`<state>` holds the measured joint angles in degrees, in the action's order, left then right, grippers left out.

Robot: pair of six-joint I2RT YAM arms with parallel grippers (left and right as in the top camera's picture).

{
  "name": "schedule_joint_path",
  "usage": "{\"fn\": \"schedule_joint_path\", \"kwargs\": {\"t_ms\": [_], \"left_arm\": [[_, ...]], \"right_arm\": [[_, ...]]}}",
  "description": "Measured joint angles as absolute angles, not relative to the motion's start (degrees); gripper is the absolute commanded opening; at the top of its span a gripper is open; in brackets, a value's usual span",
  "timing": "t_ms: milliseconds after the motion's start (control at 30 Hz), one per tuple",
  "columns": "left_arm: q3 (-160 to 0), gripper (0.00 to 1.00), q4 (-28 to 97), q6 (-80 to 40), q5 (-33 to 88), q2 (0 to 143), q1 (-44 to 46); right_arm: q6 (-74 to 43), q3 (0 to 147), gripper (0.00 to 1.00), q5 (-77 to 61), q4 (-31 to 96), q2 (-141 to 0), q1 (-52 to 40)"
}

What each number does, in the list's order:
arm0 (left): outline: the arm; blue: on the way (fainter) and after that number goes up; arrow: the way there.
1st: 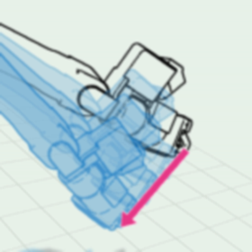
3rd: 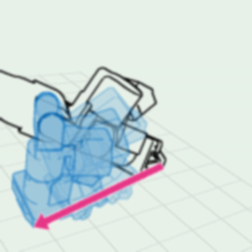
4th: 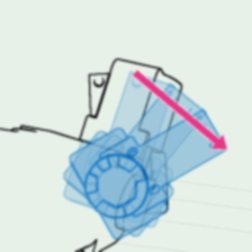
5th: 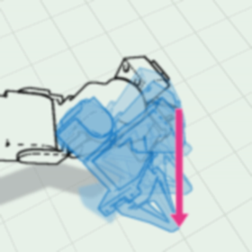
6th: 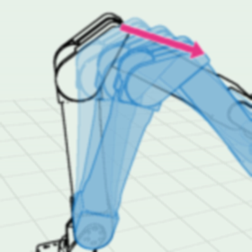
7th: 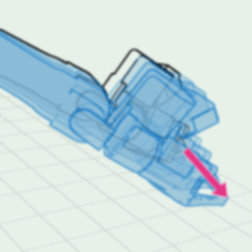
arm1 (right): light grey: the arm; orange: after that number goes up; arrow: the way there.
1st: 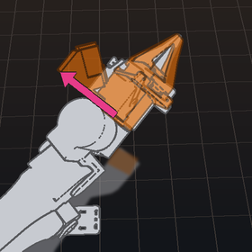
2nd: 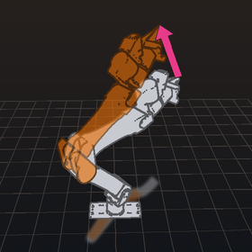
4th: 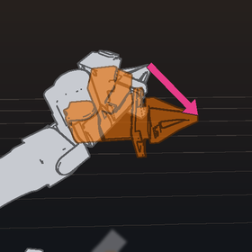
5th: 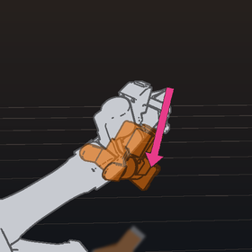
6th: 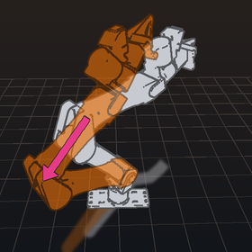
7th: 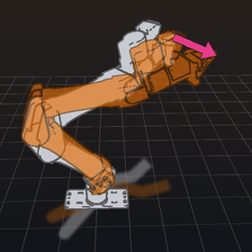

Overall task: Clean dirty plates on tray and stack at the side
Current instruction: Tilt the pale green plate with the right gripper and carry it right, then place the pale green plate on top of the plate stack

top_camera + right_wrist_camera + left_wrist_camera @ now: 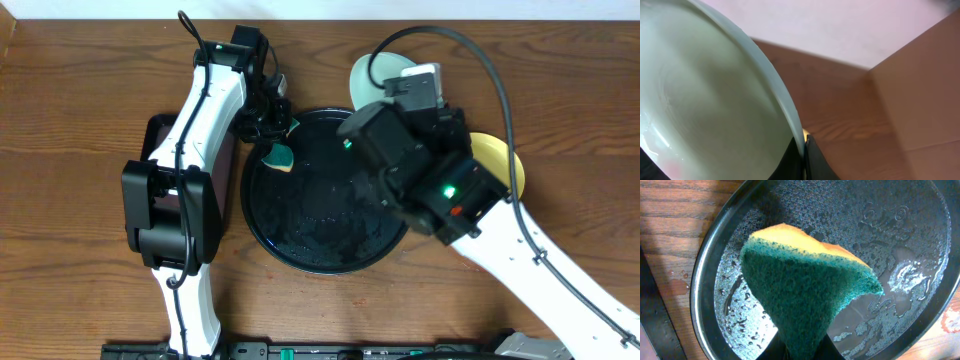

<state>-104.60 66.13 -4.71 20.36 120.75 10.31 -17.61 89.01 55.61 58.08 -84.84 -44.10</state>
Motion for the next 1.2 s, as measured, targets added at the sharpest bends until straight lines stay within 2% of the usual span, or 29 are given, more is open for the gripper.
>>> {"fn": "schedule_joint_path", "kwargs": {"t_ms": [200,367,600,933,1200], "left_arm": [[-104.6,0.07,66.1,-4.7,20.4,120.7,10.3],[-104.6,0.07,66.1,-4.7,20.2,120.7,10.3],[-104.6,0.07,65.8,-4.7,20.2,120.7,10.3],[-104.6,0.07,65.6,-4.7,20.2,120.7,10.3],[-104.6,0.07,65.6,-4.7,20.2,120.7,10.3]], "right_arm": [[-18.2,87.0,0.01,38.3,57.9,-84.8,-35.5],[-18.6,84.3,0.01,18.0,58.0,-84.8,-23.0],[-19.2,78.9,0.01,3.3,57.4,-84.7,-7.1],[-20.6,65.9,0.01,-1.9,47.4,-84.8,10.2],[-21.4,63.1,0.01,-3.3,43.9,-90.0,14.3]]}}
